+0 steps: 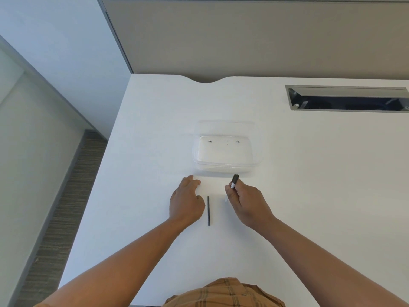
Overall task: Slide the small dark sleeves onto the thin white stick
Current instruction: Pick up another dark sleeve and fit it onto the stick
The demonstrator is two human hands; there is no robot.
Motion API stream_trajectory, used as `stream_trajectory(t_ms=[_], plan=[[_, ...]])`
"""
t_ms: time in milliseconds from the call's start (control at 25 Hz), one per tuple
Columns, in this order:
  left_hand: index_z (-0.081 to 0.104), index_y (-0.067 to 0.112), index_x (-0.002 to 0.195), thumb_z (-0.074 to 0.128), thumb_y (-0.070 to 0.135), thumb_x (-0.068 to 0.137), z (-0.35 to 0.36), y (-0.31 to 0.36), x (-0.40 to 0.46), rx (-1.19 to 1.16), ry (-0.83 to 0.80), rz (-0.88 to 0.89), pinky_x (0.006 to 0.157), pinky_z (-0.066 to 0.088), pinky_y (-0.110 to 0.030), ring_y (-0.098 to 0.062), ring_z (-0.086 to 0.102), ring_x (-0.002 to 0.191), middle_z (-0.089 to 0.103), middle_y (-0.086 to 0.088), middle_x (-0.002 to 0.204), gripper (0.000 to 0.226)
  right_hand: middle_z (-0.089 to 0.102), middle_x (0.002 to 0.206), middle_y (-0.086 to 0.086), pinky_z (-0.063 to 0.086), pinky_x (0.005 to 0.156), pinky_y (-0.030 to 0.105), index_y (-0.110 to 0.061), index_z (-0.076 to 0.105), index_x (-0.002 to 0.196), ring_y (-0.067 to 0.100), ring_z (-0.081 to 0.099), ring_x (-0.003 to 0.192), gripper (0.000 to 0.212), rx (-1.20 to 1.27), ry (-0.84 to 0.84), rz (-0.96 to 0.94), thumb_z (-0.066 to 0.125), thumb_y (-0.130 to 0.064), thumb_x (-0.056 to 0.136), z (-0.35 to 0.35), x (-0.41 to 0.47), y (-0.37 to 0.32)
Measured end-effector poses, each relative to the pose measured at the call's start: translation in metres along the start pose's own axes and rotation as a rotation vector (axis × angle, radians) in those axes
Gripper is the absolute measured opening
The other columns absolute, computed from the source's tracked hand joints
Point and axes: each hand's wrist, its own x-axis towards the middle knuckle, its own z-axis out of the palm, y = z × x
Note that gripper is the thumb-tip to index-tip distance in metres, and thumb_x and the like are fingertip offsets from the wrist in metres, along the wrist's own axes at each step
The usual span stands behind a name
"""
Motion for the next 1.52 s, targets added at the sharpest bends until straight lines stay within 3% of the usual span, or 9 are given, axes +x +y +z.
stream_trajectory(t_ms=[280, 400, 640, 800, 920, 1000, 1120, 1400, 1520], plan=[[0.041, 0.029, 0.150, 0.043, 0.012, 0.088, -0.004, -0.007, 0.003, 0.130, -0.062, 0.043, 0.111, 0.037, -0.036, -0.009, 0.020, 0.151, 0.021, 0.014, 0.166, 0.064, 0.057, 0.069, 0.002, 0.034, 0.060, 0.036, -0.017, 0.043, 0.082, 0.025, 0.049, 0.062, 0.026, -0.114, 0.032, -0.066, 0.042, -0.027, 0.106, 0.011, -0.009, 0.003], [0.039, 0.029, 0.151, 0.043, 0.012, 0.088, -0.006, -0.006, 0.005, 0.132, -0.075, 0.044, 0.112, 0.036, -0.037, -0.009, 0.020, 0.151, 0.021, 0.014, 0.166, 0.066, 0.055, 0.068, -0.004, 0.038, 0.053, 0.036, -0.037, 0.031, 0.072, 0.013, 0.044, 0.056, 0.034, -0.034, 0.082, -0.075, 0.038, -0.035, 0.104, 0.006, -0.005, -0.003], [0.043, 0.028, 0.149, 0.045, 0.013, 0.088, -0.009, -0.004, 0.006, 0.115, -0.104, 0.044, 0.114, 0.034, -0.035, -0.012, 0.024, 0.150, 0.025, 0.010, 0.165, 0.063, 0.046, 0.062, -0.014, 0.039, 0.052, 0.037, -0.039, 0.031, 0.071, 0.006, 0.050, 0.059, 0.032, 0.014, 0.163, -0.049, 0.035, -0.044, 0.103, 0.004, -0.006, -0.007], [0.054, 0.025, 0.142, 0.058, 0.026, 0.090, -0.005, 0.006, -0.001, 0.081, -0.044, 0.257, 0.117, 0.032, -0.035, -0.015, 0.030, 0.146, 0.041, 0.007, 0.156, 0.052, 0.041, 0.055, -0.011, 0.039, 0.050, 0.037, -0.023, 0.044, 0.079, 0.010, 0.046, 0.052, 0.032, 0.033, 0.143, -0.048, 0.036, -0.045, 0.102, 0.003, -0.002, -0.008], [0.065, 0.029, 0.127, 0.064, 0.033, 0.091, 0.003, 0.021, -0.006, -0.009, -0.149, 0.406, 0.100, 0.047, -0.032, -0.013, 0.055, 0.118, 0.063, 0.009, 0.127, 0.037, 0.055, 0.061, -0.005, 0.044, 0.053, 0.036, -0.017, 0.051, 0.084, 0.012, 0.053, 0.056, 0.038, 0.052, 0.110, -0.053, 0.036, -0.048, 0.100, 0.003, -0.002, -0.010], [0.071, 0.027, 0.104, 0.062, 0.030, 0.093, 0.007, 0.031, -0.008, -0.052, -0.167, 0.388, 0.083, 0.055, -0.038, -0.016, 0.063, 0.093, 0.069, 0.006, 0.101, 0.015, 0.062, 0.066, -0.003, 0.049, 0.058, 0.040, -0.016, 0.053, 0.086, 0.014, 0.057, 0.060, 0.042, 0.052, 0.084, -0.048, 0.034, -0.050, 0.100, 0.002, -0.004, -0.011], [0.060, 0.022, 0.073, 0.054, 0.023, 0.096, 0.009, 0.035, -0.009, -0.086, -0.128, 0.381, 0.069, 0.055, -0.047, -0.022, 0.062, 0.072, 0.064, 0.000, 0.075, 0.024, 0.062, 0.069, -0.006, 0.050, 0.060, 0.042, -0.018, 0.055, 0.089, 0.012, 0.056, 0.062, 0.042, 0.051, 0.063, -0.043, 0.035, -0.054, 0.099, -0.001, -0.005, -0.011], [0.075, 0.022, 0.096, 0.071, 0.017, 0.088, 0.006, 0.031, -0.008, -0.431, -0.140, 0.188, 0.073, 0.054, -0.019, -0.004, 0.073, 0.082, 0.075, 0.009, 0.092, 0.010, 0.062, 0.083, -0.015, 0.050, 0.071, 0.030, -0.023, 0.060, 0.116, 0.007, 0.060, 0.074, 0.037, 0.079, 0.022, 0.041, 0.051, -0.039, 0.084, -0.002, -0.013, -0.002], [0.074, 0.024, 0.092, 0.076, 0.017, 0.086, 0.001, 0.030, -0.011, -0.644, -0.174, 0.090, 0.076, 0.055, -0.023, -0.012, 0.076, 0.081, 0.075, 0.006, 0.086, 0.010, 0.062, 0.093, -0.013, 0.050, 0.073, 0.028, -0.027, 0.058, 0.117, 0.008, 0.060, 0.081, 0.031, 0.049, -0.047, 0.044, 0.063, -0.030, 0.086, 0.002, -0.018, 0.001]])
